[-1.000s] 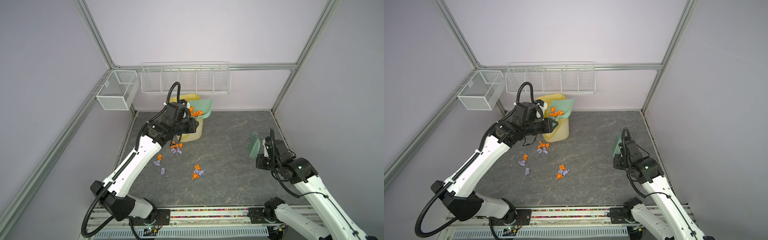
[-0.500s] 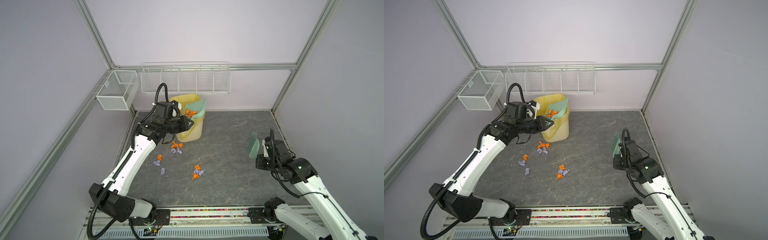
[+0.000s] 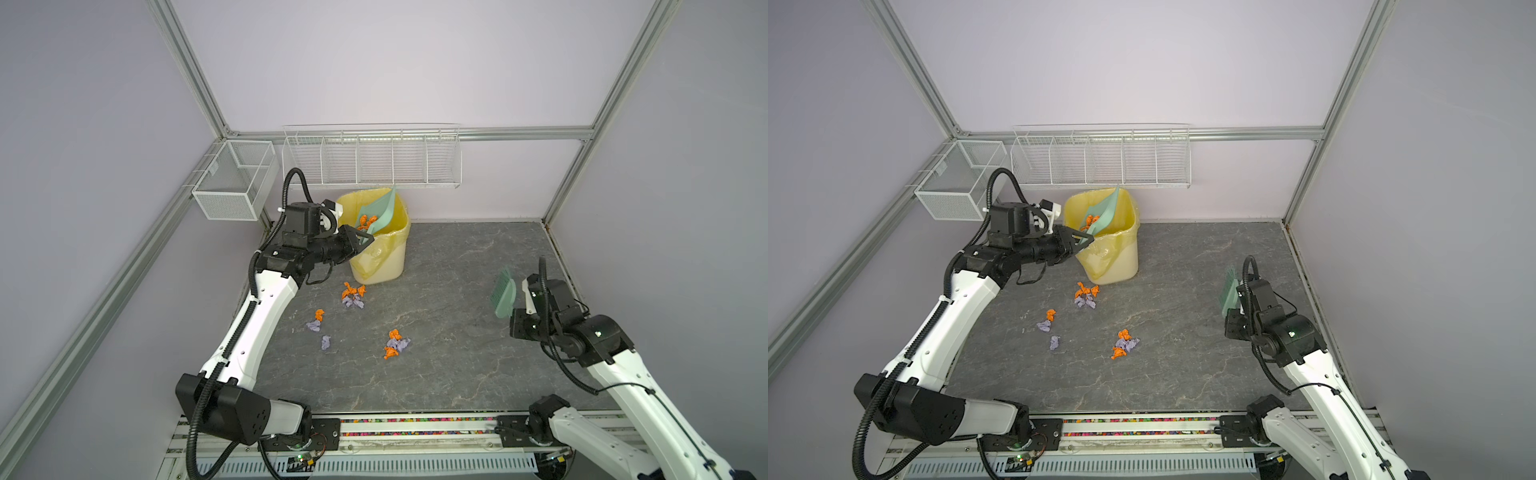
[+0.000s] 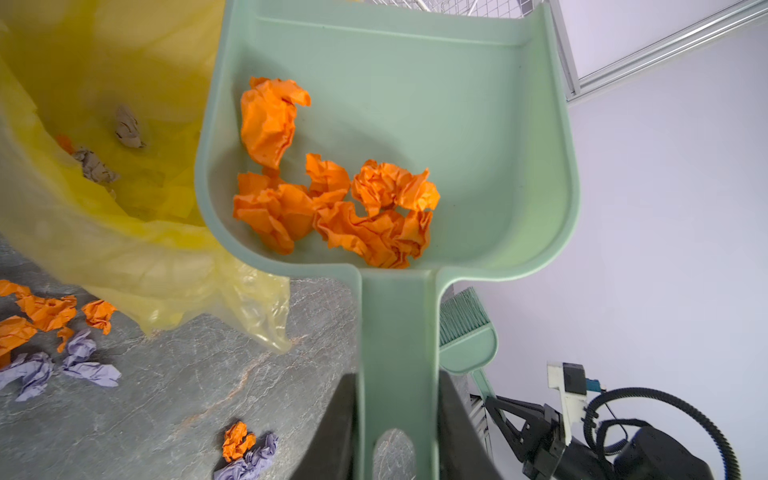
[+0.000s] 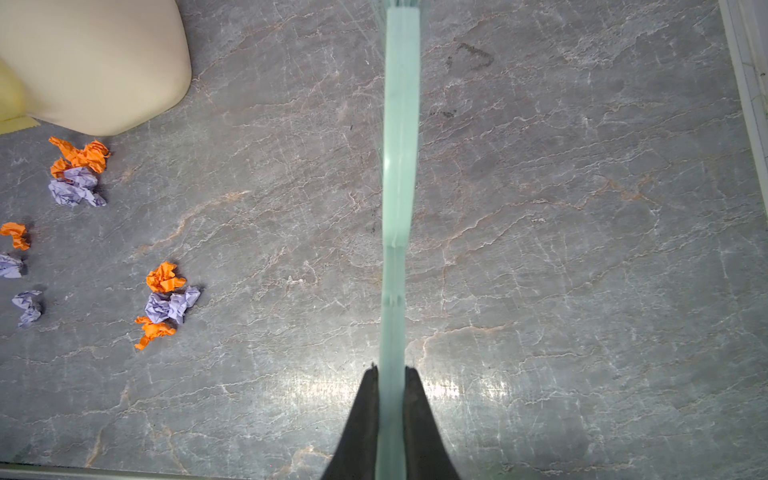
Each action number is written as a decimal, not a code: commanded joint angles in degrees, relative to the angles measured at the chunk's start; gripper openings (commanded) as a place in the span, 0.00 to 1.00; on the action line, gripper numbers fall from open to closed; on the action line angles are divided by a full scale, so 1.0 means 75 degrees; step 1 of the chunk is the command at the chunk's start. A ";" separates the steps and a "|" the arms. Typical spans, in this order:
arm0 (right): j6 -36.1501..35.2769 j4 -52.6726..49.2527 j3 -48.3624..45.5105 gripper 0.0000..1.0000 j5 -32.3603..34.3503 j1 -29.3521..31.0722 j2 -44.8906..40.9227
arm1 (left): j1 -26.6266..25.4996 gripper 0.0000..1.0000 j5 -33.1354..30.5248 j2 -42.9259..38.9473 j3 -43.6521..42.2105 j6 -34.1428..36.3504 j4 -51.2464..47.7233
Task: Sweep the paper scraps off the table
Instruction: 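Tilt the dustpan over the yellow bin with the left gripper to empty it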
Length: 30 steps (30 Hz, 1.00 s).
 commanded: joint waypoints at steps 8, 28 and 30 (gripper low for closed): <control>0.0122 0.0237 0.0057 0.07 -0.0136 -0.0039 0.0067 | 0.0788 0.00 0.2043 -0.0223 -0.0851 -0.1375 0.1993; 0.0170 0.0038 0.0144 0.07 -0.0156 -0.0042 -0.0219 | 0.1449 0.00 0.3483 -0.0173 -0.2456 -0.5004 0.6424; 0.0176 -0.0026 0.0170 0.07 -0.0146 -0.0045 -0.0233 | 0.1464 0.00 0.3530 -0.0119 -0.2637 -0.5586 0.7143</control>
